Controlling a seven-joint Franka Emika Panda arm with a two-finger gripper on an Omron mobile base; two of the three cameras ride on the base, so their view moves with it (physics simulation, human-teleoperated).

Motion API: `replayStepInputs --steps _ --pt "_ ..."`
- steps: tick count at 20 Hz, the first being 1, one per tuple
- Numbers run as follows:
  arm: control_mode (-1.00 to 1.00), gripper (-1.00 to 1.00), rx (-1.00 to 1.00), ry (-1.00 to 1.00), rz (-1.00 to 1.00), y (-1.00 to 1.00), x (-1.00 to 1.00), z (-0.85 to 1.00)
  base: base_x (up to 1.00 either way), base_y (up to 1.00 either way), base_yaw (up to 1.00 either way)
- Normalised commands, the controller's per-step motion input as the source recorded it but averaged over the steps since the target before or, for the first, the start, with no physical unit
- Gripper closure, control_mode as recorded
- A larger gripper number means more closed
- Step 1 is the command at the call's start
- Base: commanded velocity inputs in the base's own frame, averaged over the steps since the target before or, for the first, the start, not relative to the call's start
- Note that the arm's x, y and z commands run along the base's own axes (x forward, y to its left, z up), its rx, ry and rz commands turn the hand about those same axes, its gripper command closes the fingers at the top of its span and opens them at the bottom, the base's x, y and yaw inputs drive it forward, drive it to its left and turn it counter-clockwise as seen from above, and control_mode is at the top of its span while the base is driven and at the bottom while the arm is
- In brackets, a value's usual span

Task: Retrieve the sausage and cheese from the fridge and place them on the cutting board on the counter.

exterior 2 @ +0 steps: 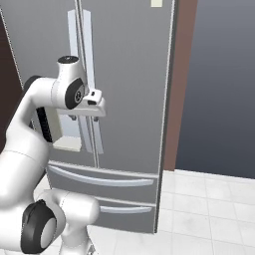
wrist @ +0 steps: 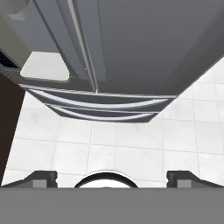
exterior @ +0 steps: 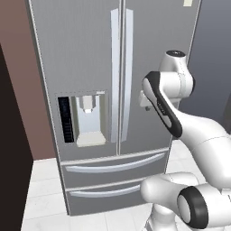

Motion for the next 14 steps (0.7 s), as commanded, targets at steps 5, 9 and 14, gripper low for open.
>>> replayStepInputs --steps 5,9,14 --pt "1.0 -1.0 0.0 0.0 0.0 0.0 0.0 0.0 0.0 0.0 0.0" --pt "1.0 -1.0 0.0 0.0 0.0 0.0 0.0 0.0 0.0 0.0 0.0" --pt "1.0 -1.0 0.0 0.0 0.0 0.0 0.0 0.0 0.0 0.0 0.0"
